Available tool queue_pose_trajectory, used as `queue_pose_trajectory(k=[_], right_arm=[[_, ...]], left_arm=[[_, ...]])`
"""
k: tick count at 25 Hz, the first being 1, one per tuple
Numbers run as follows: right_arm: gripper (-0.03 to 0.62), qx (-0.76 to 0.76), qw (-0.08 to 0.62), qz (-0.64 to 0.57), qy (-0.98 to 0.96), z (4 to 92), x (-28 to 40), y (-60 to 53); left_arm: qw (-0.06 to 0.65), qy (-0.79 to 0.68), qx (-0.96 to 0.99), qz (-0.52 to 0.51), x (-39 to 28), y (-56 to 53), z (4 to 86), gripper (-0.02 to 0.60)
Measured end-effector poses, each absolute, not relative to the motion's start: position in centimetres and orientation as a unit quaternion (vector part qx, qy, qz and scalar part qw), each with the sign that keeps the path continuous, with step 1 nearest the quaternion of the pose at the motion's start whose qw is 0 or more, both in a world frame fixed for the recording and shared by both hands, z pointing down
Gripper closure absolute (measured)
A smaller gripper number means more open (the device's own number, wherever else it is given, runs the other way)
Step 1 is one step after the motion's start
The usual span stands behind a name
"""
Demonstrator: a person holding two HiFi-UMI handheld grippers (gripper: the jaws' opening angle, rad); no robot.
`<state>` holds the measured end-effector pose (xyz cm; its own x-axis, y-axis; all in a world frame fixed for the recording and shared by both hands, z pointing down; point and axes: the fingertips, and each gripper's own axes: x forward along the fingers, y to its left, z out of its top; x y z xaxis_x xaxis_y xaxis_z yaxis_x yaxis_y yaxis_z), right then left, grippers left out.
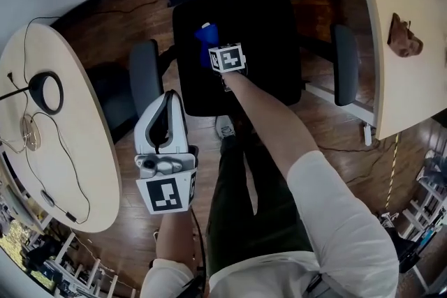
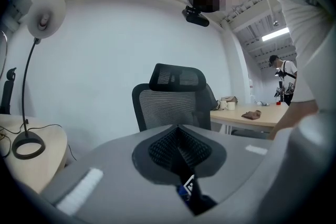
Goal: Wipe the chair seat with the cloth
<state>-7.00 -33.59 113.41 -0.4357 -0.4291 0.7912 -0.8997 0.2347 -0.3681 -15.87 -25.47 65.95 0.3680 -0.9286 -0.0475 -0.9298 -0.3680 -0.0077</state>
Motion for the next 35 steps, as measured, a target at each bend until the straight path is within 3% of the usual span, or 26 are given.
queue_pose_trajectory(k=[8,12,16,22,26,30,35], right_arm=[[0.482,0.578,0.358,0.402,-0.614,113.6,19.2,-30.6],[0.482,0.601,0.357,0.41,-0.586,113.3,23.7,-29.6],[0.482,0.576,0.324,0.401,-0.634,111.7,18.6,-30.6],[0.482,0.476,0.197,0.463,-0.722,106.9,-3.2,-27.8],[0.482,0.423,0.227,0.471,-0.74,109.6,-13.7,-25.2],[0.481,0.406,0.269,0.472,-0.735,113.4,-16.1,-23.1],[0.482,0.421,0.284,0.453,-0.733,114.7,-12.1,-23.1]], left_arm=[[0.011,0.547,-0.836,0.029,-12.9,-25.8,63.8,0.494],[0.012,0.539,-0.842,0.025,-11.4,-26.0,64.1,0.494],[0.012,0.535,-0.844,0.026,-11.1,-25.9,64.3,0.494],[0.006,0.544,-0.839,0.03,-12.8,-25.4,63.2,0.494],[0.01,0.556,-0.831,0.032,-14.1,-24.8,63.3,0.494],[0.008,0.563,-0.826,0.026,-15.0,-23.9,65.1,0.494],[0.002,0.565,-0.825,0.022,-15.0,-23.6,65.8,0.494]])
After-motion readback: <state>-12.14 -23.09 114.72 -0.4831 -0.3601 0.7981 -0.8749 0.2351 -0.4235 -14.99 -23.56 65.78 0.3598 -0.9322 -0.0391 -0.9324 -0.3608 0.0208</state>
